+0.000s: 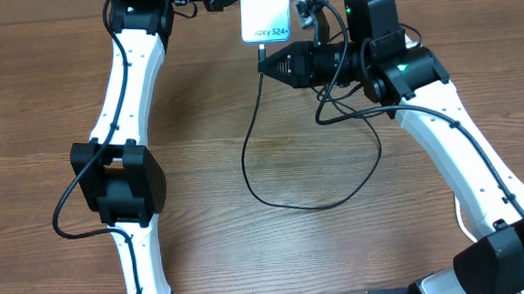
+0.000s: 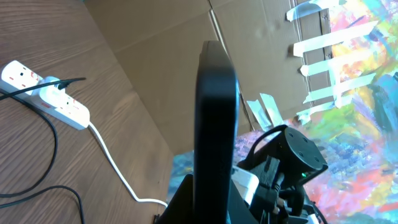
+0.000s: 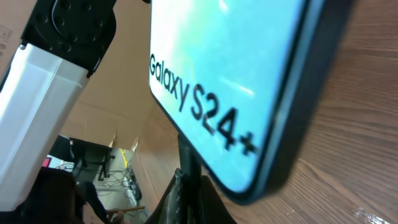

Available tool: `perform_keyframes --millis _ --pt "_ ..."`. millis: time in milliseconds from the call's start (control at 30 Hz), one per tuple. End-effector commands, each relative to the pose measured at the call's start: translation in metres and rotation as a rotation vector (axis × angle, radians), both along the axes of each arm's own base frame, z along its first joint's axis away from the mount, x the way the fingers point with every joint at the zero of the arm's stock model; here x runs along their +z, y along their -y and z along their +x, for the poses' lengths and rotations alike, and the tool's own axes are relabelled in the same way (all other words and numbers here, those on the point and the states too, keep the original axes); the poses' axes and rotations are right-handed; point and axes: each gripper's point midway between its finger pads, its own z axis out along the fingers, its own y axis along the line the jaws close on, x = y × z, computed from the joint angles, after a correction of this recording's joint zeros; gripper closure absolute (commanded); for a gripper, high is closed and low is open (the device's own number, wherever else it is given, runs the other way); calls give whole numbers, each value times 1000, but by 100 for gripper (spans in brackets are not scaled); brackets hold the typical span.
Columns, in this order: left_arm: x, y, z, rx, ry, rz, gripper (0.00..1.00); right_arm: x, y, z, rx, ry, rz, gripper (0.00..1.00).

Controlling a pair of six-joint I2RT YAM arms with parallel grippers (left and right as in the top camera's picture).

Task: Plug charger to phone and switch on socket
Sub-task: 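Align the USB-C plug under the phone held by the left gripper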

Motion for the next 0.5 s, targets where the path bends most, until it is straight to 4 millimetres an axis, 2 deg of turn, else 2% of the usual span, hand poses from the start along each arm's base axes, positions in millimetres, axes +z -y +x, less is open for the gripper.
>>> perform_keyframes --millis 0,467 --pt "26 3 -14 -14 82 -9 96 -7 1 5 -20 10 -25 96" --pt "26 0 -13 -10 90 -9 96 -3 3 6 -23 11 -20 96"
